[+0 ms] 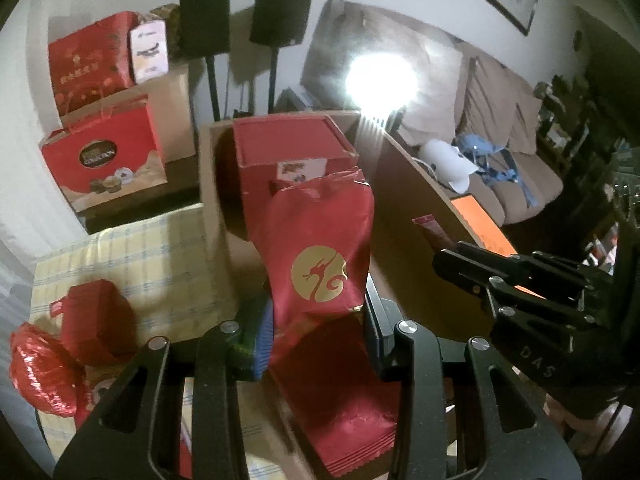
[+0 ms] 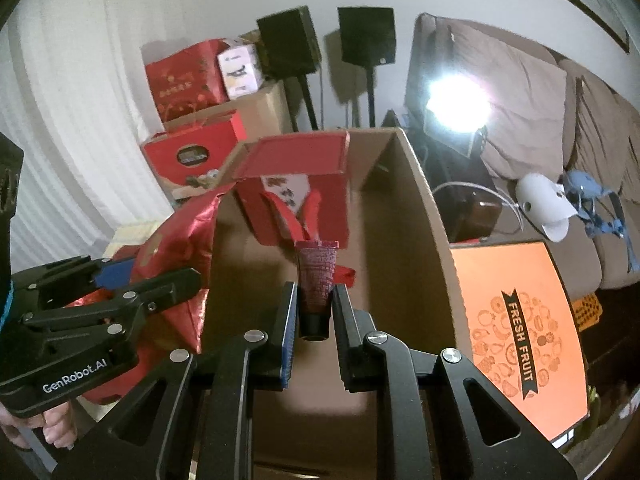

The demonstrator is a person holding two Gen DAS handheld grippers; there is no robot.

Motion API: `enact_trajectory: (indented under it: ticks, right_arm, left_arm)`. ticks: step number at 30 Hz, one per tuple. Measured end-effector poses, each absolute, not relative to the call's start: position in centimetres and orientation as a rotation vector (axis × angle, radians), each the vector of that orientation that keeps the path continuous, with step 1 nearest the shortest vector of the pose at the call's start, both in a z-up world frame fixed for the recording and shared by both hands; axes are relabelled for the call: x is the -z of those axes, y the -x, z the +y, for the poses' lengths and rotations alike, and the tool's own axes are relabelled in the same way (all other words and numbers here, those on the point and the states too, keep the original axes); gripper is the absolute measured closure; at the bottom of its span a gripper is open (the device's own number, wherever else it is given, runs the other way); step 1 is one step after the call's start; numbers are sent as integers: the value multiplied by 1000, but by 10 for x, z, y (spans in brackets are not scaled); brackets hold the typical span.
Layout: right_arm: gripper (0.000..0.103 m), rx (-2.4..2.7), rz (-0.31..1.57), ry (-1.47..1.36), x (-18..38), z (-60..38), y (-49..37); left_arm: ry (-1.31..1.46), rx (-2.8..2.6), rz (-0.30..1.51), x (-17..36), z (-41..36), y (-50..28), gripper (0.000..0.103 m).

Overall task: Organize objects
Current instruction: 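Open the right gripper over the tray while the left releases the hotel bag inside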

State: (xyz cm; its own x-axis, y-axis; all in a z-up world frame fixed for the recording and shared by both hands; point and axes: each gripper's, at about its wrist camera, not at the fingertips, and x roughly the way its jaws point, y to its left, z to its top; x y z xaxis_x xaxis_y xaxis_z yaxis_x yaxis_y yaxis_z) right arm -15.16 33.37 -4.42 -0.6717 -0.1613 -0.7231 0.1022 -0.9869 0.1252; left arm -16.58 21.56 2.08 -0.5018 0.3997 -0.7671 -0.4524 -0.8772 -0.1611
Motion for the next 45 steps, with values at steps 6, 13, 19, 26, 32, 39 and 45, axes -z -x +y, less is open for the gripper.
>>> enact_trajectory:
  ticks: [6, 13, 19, 26, 32, 39, 45]
  right_arm:
    - [86, 2735, -145, -1257, 63, 349, 156]
    - [86, 2709, -169, -1325, 85, 357, 163]
    - [86, 2688, -178, -1354, 95, 357, 166]
    - [86, 2671, -177, -1376, 100, 354, 170]
    - [81, 2681, -189, -1369, 96, 353, 169]
    - [64, 2711, -186, -1326, 85, 353, 164]
    - [42, 2755, -156, -1281, 72, 349, 157]
  left_arm:
    - [1235, -2326, 130, -2, 234, 170, 68]
    - [1314, -2307, 154, 21, 246, 178, 66]
    - [1349, -2311, 151, 28, 247, 182, 57]
    - [1337, -2333, 162, 22, 245, 179, 42]
    - [1311, -2356, 150, 11, 237, 176, 27]
    - [1227, -2417, 179, -12, 228, 163, 7]
    - [1181, -2479, 200, -23, 215, 154, 1]
